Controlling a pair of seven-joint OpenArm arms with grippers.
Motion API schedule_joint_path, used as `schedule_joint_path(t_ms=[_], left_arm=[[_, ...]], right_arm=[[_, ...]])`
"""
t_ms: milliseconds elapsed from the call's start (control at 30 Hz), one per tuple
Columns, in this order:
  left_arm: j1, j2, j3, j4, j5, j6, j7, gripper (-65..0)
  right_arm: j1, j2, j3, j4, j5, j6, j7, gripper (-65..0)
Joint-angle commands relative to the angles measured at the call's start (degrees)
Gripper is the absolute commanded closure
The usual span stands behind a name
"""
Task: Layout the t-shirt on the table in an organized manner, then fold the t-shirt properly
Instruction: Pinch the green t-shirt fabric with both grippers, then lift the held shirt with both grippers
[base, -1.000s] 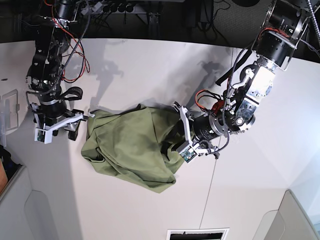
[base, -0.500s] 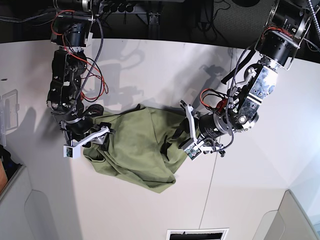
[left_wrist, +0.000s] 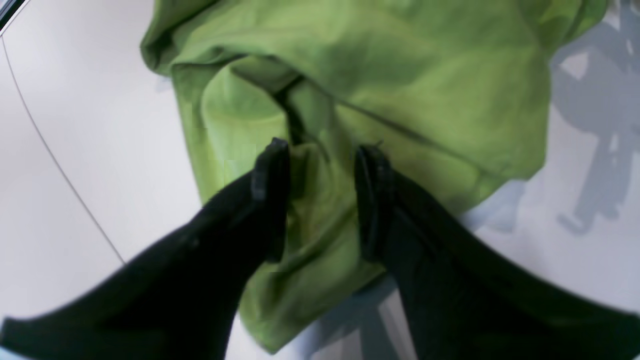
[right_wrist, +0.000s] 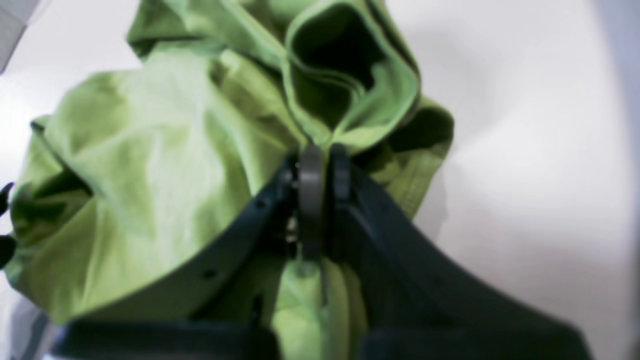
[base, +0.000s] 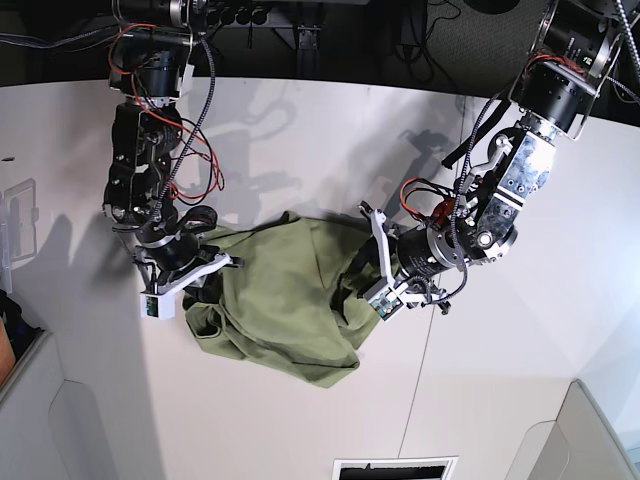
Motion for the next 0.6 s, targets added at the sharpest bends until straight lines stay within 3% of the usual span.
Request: schedule_joint_path(t_ms=[0,200,267,500,567], left_arm=[[-1.2,-0.4,-0.4,0.9,-0.3,0.2,-1.1,-24.7],[-1.3,-0.9,-0.4,0.9,-0.2,0.4,-0.1,-24.7],[-1.2,-1.4,-0.9,0.9,-0.5,1.9,0.6,-24.7],[-1.2,-5.4,-7.3,2.8,-9.0,0.3,1.0,-24.7],[-1.2,-6.6,-10.9,3.3,-11.5,0.0,2.1,-24.7]], right_arm=[[1.5,-0.2,0.0,1.8,0.8,1.0,1.6,0.0],[1.2,-2.6,-0.9,8.8,6.1,10.4,-0.3,0.0],[1.3,-3.3,-2.5,12.1,8.4,12.3,-1.9,0.0],[1.3,-3.3,-16.1,18.2,9.3,12.7,-4.5,0.0],[1.3,-3.3,-20.9,18.1,9.0,12.7,-4.7,-6.8]])
